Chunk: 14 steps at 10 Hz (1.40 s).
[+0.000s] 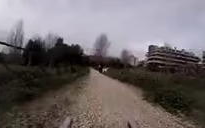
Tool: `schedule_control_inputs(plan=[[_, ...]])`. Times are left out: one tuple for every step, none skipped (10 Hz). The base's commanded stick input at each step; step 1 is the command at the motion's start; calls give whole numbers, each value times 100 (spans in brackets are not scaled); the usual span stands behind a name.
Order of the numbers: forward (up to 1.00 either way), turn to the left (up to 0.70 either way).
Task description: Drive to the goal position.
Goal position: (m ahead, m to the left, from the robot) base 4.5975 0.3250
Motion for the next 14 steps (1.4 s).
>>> schedule_control_inputs(plan=[[50, 0], [50, 0], [50, 0], [50, 0], [50, 0], [50, 0], [50, 0], [50, 0], [50, 0], [50, 0], [50, 0], [50, 0], [50, 0], [50, 0]])
